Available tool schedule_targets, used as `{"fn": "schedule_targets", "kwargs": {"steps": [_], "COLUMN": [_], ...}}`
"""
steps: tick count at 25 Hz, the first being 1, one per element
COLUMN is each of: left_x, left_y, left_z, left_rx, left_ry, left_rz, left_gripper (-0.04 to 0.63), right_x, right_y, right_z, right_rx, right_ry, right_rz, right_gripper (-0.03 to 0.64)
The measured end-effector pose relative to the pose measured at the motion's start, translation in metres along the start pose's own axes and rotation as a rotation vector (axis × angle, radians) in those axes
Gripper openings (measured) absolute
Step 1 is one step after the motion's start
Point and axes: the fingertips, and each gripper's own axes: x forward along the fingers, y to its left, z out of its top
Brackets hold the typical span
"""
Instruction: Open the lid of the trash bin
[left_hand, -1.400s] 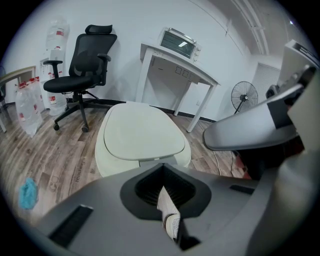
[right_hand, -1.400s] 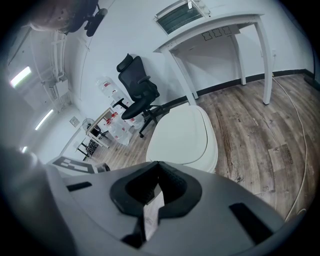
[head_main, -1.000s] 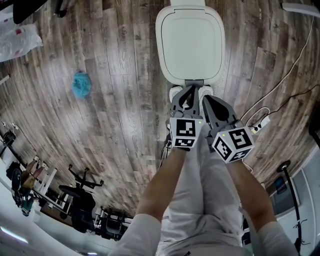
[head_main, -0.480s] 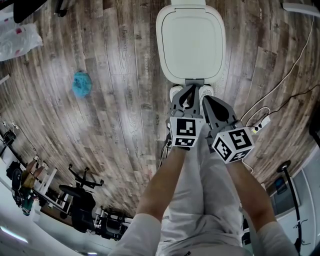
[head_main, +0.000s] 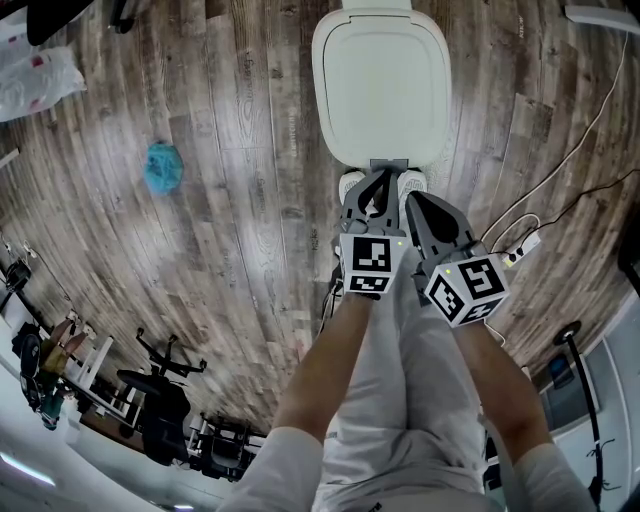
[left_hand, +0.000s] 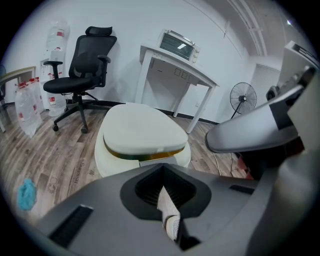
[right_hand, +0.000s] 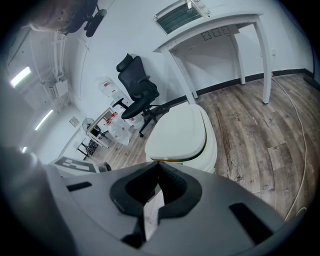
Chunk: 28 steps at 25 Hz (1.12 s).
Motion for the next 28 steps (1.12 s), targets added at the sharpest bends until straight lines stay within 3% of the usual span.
{"fn": "schedule_targets", "kwargs": {"steps": [13,18,21,28], "left_x": [-0.002,-0.011,-0.024,-0.088], "left_y": [-0.002,-0.004,-0.003,0.000], "left_z": [-0.001,0.001,0.030,0.139], "left_rx": [0.002,0.042,0.068,0.104], "left_ry": [0.007,0.038,-0.027,-0.200], "left_rz": [-0.007,0.009,0.015,0.050], "left_gripper": [0.000,0.001,0.000,0.000], "right_x": [-0.007,-0.025,-0.041,-0.083], "right_y": [0.005,0.009,0.009,0.024], "right_z": [0.001,0.022,0.045,0.110], "right_rx": [-0.012,-0.027,-0.047,-0.100], "right_ry": [-0.001,-0.033,-0.065,-0.137], "right_rz": [0.006,0.001,-0.005,-0.035], "right_gripper": [0.016,0.016,0.015,0.017]}}
